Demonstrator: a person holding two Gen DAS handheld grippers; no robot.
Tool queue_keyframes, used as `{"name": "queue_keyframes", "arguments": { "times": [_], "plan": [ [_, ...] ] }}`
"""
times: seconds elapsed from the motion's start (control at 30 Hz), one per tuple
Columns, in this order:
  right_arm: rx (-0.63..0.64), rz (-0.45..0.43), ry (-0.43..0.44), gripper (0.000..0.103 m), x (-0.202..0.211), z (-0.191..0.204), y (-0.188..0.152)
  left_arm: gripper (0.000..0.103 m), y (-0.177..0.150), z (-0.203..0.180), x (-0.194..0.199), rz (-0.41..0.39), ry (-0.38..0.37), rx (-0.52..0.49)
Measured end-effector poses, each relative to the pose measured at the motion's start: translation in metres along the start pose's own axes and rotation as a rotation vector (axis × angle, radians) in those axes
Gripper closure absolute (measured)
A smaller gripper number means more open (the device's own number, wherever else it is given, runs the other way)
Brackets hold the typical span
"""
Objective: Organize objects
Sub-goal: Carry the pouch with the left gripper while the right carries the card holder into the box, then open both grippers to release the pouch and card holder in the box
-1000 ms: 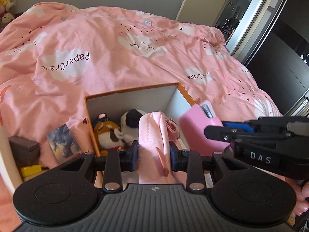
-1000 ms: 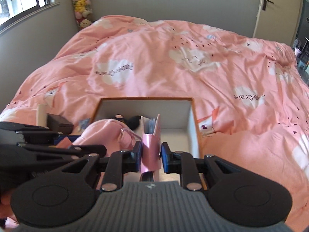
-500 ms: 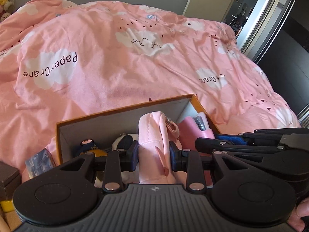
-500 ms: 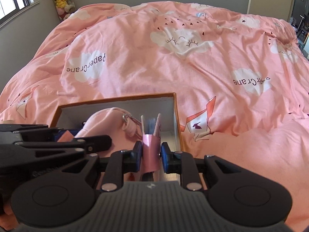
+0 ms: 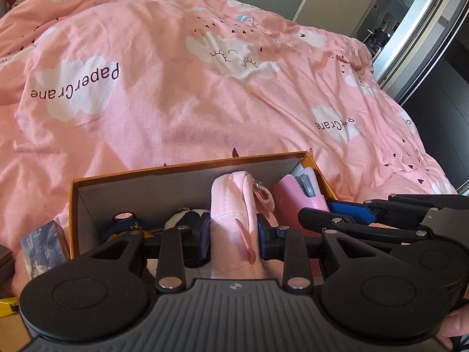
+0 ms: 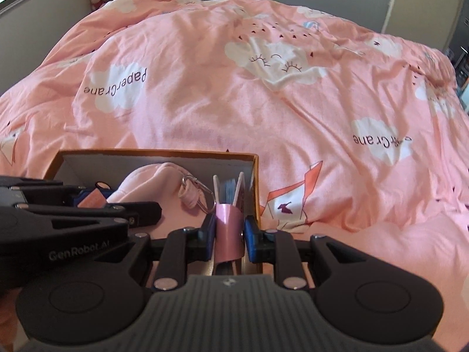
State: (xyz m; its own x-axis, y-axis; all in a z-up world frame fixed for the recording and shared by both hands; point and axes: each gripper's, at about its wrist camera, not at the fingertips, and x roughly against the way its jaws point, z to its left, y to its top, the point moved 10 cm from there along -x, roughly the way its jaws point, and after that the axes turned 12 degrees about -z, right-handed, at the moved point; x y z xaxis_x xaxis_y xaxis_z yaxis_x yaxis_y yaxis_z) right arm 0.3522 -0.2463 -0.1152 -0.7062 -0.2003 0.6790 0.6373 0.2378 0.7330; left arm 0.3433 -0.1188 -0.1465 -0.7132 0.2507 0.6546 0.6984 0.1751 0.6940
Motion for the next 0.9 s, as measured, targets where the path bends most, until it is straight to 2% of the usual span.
{"name": "queue_keyframes", "arguments": {
  "times": [0.23, 0.43, 0.63, 0.8, 0.9],
  "plan": [
    [0.07, 0.001, 0.022, 0.082, 0.003, 0.002, -0.004, 0.067, -0.002, -0.002, -0.004, -0.022, -0.011, -0.033],
    [-0.075, 0.002, 0.063, 0.081, 0.008, -0.009, -0.005, 0.067, -0.008, -0.015, -0.004, -0.066, -0.002, -0.161],
    [-0.148, -0.012, 0.073, 0.08, 0.02, -0.01, -0.003, 0.065, -0.014, -0.029, -0.005, -0.097, 0.052, -0.324],
    [-0.098, -0.003, 0.053, 0.079, 0.04, -0.006, -0.01, 0.064, -0.023, -0.047, -0.011, -0.077, 0.105, -0.451],
    [-0.105, -0.002, 0.071, 0.079, 0.048, -0.008, -0.013, 0.057, -0.029, -0.05, -0.013, -0.031, 0.068, -0.42]
  ]
}}
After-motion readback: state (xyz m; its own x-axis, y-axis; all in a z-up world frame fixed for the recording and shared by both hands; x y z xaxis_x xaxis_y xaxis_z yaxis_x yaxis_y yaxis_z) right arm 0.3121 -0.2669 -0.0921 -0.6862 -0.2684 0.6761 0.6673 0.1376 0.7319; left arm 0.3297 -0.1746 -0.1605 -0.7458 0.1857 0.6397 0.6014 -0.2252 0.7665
